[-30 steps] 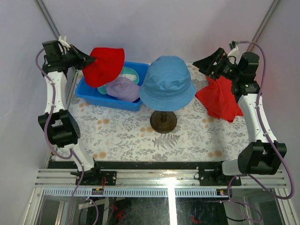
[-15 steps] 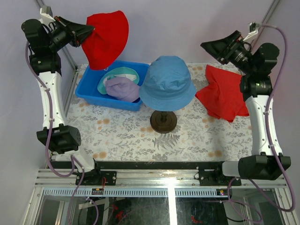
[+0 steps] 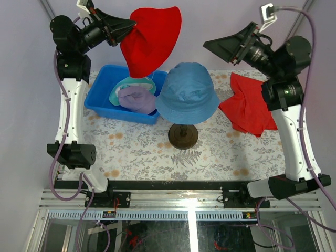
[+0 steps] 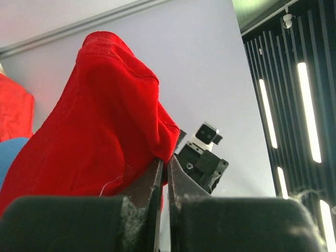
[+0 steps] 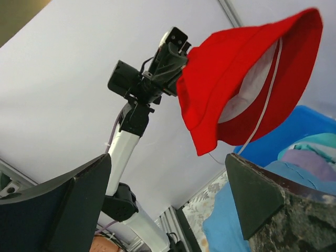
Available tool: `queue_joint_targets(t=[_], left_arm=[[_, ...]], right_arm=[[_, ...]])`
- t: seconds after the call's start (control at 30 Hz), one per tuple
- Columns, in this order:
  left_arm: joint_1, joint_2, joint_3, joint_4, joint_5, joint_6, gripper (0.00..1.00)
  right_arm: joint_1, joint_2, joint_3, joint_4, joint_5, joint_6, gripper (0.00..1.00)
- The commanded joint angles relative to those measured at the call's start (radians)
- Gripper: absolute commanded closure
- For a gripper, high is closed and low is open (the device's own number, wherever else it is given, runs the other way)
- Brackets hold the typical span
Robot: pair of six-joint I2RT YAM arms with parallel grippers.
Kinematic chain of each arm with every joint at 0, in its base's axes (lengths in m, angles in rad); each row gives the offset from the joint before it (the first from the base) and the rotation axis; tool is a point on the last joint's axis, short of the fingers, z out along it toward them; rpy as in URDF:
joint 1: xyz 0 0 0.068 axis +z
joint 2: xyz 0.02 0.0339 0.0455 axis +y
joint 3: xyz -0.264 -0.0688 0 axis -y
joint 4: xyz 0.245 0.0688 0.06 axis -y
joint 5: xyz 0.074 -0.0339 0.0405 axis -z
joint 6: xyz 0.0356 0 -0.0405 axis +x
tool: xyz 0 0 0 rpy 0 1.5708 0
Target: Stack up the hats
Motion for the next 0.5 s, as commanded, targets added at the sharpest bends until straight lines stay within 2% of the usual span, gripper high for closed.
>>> queue_joint_targets(t=[0.0,0.17,0.47], left_arm=[[-0.031,0.005,0.033,0.075,-0.018,-0.056,1.0],[-0.046,-0.01,0.021,0.101,-0.022,-0.083,1.0],[-0.066,-0.025,-0.011,0.135,-0.031,-0.103,1.0]], right_arm=[[0.074,0.054,0.053,-0.086,0.061,-0.079,0.04],[0.143,0.115,0.107,-0.16,0.125,-0.176,0.04],[0.253,0.176,0.16,-0.163,0.204,-0.224,0.04]])
